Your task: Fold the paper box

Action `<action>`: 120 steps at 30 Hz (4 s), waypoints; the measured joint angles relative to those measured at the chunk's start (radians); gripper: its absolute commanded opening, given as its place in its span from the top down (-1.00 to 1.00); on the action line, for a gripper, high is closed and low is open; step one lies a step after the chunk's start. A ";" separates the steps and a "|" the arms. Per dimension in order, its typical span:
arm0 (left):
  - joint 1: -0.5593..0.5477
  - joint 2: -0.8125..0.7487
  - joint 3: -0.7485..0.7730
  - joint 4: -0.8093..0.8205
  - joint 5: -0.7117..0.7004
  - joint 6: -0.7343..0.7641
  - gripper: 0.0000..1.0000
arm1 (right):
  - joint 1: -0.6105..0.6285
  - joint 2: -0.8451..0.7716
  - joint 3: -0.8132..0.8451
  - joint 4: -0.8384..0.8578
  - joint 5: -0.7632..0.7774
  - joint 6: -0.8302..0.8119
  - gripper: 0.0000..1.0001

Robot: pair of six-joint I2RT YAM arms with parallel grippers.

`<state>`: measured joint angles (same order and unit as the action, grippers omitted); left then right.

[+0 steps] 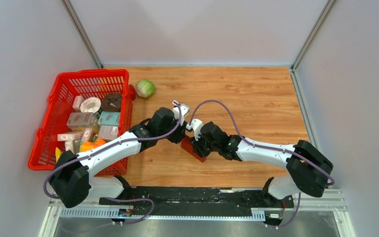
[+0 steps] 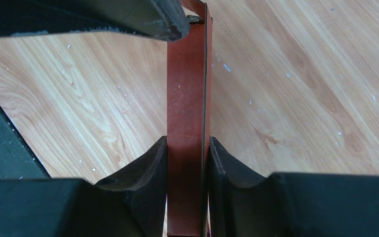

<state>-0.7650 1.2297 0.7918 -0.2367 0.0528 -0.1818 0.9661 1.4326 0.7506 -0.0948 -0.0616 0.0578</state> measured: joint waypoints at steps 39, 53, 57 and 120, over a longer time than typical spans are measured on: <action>0.034 0.158 0.131 -0.067 0.082 0.047 0.68 | -0.003 -0.002 0.000 -0.002 0.004 -0.002 0.38; 0.018 0.100 0.065 -0.028 0.035 -0.006 0.89 | -0.003 -0.002 0.000 -0.002 0.005 -0.002 0.39; 0.008 0.072 0.026 0.008 0.016 -0.034 0.92 | -0.003 -0.002 0.000 -0.002 0.005 -0.002 0.38; -0.064 0.008 -0.082 0.057 -0.128 -0.084 0.29 | -0.008 -0.041 -0.018 0.002 0.026 -0.002 0.09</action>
<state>-0.8291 1.2377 0.7101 -0.1799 -0.0753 -0.2661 0.9585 1.3914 0.7330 -0.0933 -0.0353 0.0559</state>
